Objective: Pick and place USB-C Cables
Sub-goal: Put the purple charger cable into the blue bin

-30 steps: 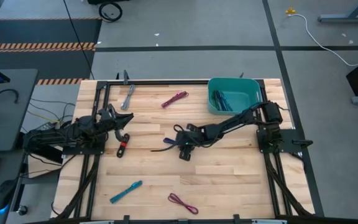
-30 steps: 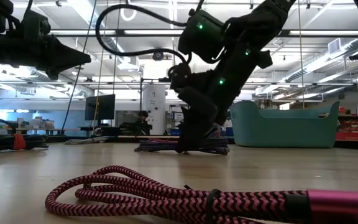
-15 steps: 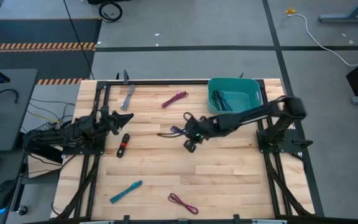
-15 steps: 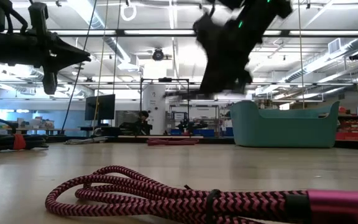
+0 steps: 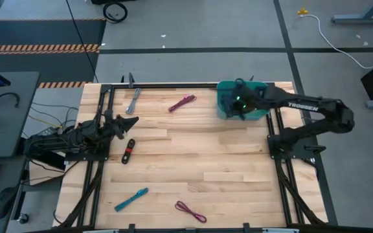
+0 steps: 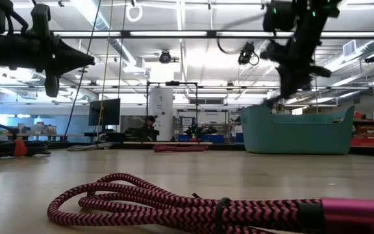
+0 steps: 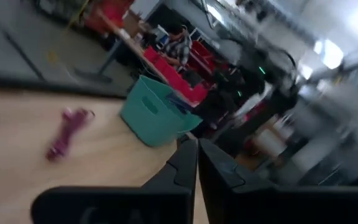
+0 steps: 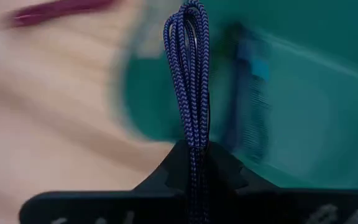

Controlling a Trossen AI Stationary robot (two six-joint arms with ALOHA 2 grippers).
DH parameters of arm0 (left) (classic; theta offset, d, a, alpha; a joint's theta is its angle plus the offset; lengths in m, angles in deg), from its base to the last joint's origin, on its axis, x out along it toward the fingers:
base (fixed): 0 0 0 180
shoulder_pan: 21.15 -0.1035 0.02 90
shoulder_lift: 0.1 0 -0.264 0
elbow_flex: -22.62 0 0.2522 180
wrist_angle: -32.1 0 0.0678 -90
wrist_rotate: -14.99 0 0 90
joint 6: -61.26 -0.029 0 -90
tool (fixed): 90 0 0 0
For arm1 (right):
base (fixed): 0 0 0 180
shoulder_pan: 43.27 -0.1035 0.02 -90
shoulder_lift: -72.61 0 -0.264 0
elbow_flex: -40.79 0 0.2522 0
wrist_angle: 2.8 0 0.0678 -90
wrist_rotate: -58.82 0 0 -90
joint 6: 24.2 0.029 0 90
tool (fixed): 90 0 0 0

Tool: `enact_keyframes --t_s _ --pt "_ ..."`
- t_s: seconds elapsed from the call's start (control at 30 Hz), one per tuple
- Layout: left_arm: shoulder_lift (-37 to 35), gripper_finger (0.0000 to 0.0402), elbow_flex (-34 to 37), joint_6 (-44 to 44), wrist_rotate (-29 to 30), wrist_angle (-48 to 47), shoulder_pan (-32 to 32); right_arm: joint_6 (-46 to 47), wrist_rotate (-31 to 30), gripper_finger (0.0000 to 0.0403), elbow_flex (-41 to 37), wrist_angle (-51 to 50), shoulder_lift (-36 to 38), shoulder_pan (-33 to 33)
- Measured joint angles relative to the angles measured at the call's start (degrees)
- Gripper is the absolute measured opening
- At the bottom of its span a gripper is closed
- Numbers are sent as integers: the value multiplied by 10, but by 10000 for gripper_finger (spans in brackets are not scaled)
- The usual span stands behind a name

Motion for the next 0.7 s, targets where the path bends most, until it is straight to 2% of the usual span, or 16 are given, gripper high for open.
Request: enact_keyframes --t_s 0.17,0.23,0.47,0.7 --pt "0 13 0 -244 -30 1 0 10 20 37 -36 39 -9 110" --pt "0 12 0 -307 -39 12 0 9 30 38 -44 72 -27 140" --pt "17 12 -23 -328 -47 12 1 -17 60 39 -50 104 -121 209" --pt "112 11 -86 -344 -47 4 0 -21 50 50 -50 109 -173 231"
